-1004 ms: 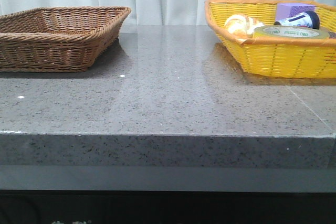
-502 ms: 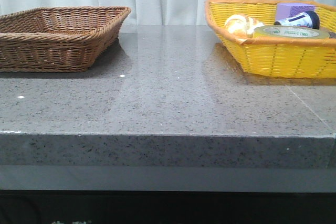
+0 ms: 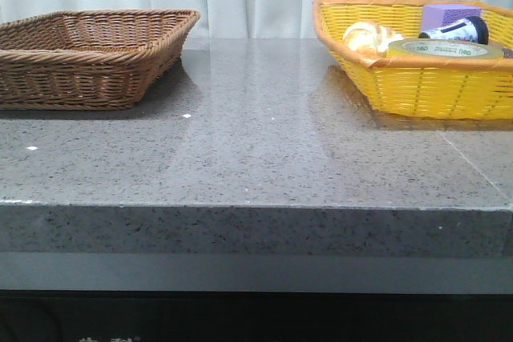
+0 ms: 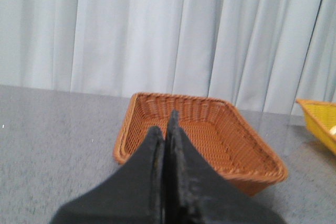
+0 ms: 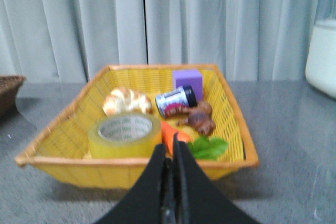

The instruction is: Transfer tape with both arms

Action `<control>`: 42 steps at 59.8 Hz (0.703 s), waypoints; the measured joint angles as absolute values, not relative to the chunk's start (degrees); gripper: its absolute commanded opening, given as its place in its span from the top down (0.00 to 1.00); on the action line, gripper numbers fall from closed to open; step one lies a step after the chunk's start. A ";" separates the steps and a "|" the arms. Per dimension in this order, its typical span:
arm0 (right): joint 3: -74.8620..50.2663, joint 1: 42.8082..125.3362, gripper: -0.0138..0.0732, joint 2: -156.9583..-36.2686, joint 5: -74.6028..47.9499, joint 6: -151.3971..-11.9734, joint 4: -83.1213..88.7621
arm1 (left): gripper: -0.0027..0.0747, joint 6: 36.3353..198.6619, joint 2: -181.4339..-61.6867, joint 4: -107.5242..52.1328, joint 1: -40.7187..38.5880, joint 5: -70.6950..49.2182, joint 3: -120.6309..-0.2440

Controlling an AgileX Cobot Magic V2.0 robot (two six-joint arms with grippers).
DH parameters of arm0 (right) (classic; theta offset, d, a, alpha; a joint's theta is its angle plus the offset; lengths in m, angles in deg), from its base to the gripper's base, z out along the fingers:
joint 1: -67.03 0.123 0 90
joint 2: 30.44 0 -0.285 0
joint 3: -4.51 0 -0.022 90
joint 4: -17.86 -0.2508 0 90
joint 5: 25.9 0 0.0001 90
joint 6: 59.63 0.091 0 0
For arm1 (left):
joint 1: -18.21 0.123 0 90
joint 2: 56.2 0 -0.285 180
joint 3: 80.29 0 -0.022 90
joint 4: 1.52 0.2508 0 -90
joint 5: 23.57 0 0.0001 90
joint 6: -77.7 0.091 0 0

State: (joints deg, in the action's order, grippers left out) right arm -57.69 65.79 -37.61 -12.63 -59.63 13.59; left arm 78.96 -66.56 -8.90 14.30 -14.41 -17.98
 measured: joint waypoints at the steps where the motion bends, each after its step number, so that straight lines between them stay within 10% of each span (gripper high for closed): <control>1: -56.64 65.79 0.92 -37.61 -11.83 -59.63 13.59 | 0.99 78.96 -67.38 -8.90 14.30 -13.61 -19.08; 42: -30.37 65.79 0.92 -68.54 11.03 -59.63 13.68 | 0.99 78.96 -96.98 -8.90 14.30 10.18 -45.55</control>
State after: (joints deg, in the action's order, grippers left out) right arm -30.37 65.79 -68.54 11.03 -59.63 13.68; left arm 78.96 -96.98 -8.90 14.30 10.18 -45.55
